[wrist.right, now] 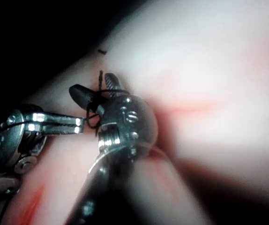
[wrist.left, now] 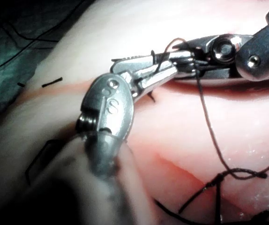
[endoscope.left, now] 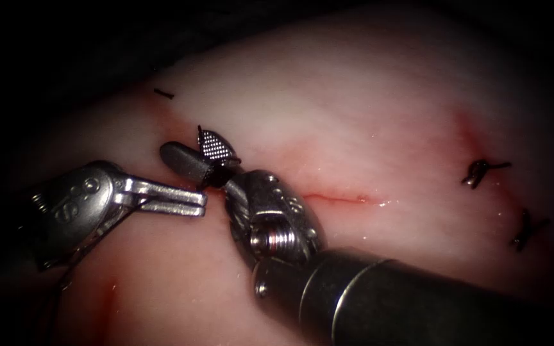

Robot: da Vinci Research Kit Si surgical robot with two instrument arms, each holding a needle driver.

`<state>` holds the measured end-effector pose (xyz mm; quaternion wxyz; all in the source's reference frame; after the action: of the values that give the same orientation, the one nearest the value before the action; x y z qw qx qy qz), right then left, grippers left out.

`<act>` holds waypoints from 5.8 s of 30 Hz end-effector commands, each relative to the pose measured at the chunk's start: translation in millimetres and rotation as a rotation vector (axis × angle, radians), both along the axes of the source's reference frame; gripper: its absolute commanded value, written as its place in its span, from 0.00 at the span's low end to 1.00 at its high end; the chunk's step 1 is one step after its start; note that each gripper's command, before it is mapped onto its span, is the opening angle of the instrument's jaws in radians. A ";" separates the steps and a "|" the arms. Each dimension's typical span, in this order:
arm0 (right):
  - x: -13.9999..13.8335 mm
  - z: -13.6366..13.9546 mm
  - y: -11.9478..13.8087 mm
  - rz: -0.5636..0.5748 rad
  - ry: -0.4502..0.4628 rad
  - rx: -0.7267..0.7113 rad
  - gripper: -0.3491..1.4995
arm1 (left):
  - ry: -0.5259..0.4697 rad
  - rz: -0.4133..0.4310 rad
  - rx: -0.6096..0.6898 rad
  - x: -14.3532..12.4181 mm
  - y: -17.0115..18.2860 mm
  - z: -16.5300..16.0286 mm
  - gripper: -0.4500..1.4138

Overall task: Wound Closure
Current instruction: Take the tail end of the suture with the right hand, then pull the right tool down and the left tool up to tension, then with the right tool cut the suture.

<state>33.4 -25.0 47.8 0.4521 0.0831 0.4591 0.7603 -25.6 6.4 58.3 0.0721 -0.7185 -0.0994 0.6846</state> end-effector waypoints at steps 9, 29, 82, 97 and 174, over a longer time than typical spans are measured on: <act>1.0 -1.0 1.3 0.026 -0.003 -0.054 0.00 | 0.006 0.002 -0.008 -0.4 0.7 0.5 0.00; -0.1 -2.0 -0.7 -0.059 -0.102 -0.145 0.00 | 0.050 -0.025 0.054 4.0 6.2 -0.7 0.00; 2.3 -6.6 -9.5 -0.300 -0.352 -0.058 0.00 | 0.093 -0.095 0.218 3.2 19.2 13.9 0.00; 2.9 -7.8 -10.3 -0.339 -0.425 -0.059 0.00 | 0.153 -0.156 0.227 3.4 19.7 13.9 0.00; 3.1 -3.7 2.0 -0.778 -0.141 -0.385 0.64 | -0.181 0.201 0.262 3.0 13.0 -11.7 0.00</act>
<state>35.3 -24.0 44.1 0.7430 0.1119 0.4930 0.4386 -22.3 18.2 46.3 0.0890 -0.7467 -0.2672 0.6026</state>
